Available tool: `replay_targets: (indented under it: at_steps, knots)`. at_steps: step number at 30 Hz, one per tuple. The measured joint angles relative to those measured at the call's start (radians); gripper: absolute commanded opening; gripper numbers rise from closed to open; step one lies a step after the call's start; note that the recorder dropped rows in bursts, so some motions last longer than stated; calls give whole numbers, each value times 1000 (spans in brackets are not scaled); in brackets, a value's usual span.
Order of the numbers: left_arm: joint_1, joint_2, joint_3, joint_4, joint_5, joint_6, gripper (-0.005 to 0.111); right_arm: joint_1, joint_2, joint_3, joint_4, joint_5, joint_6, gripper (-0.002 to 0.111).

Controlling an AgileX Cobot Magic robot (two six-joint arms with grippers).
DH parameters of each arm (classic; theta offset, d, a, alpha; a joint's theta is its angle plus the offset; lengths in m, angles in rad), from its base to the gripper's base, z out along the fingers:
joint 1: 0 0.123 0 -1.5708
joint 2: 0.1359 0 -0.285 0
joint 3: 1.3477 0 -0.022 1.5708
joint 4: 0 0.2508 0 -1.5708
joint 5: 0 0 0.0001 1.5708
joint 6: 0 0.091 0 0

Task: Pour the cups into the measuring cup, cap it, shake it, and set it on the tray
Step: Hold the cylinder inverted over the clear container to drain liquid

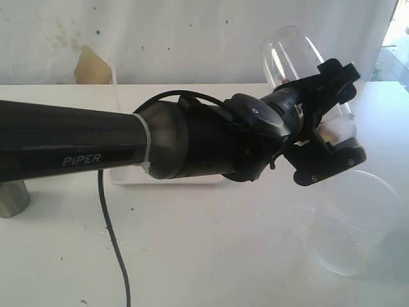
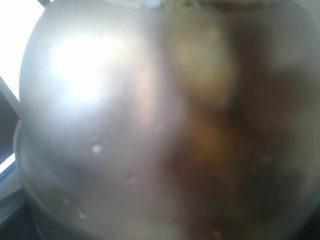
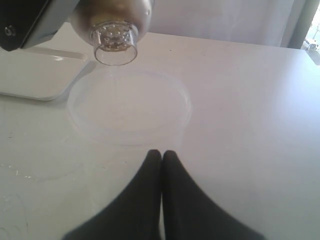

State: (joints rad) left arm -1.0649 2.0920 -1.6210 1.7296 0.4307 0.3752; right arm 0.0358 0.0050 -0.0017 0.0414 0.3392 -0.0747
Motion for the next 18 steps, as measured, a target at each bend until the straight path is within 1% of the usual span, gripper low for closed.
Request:
replay_targets:
  at_steps: [6,16,18]
  knots:
    - [0,0,0,0,0,-19,0,0,0,0,0,0,0,0]
    - [0,-37,0,0,-4,-223,0,0,0,0,0,0,0,0]
    - [0,-39,0,0,-17,-291,0,0,0,0,0,0,0,0]
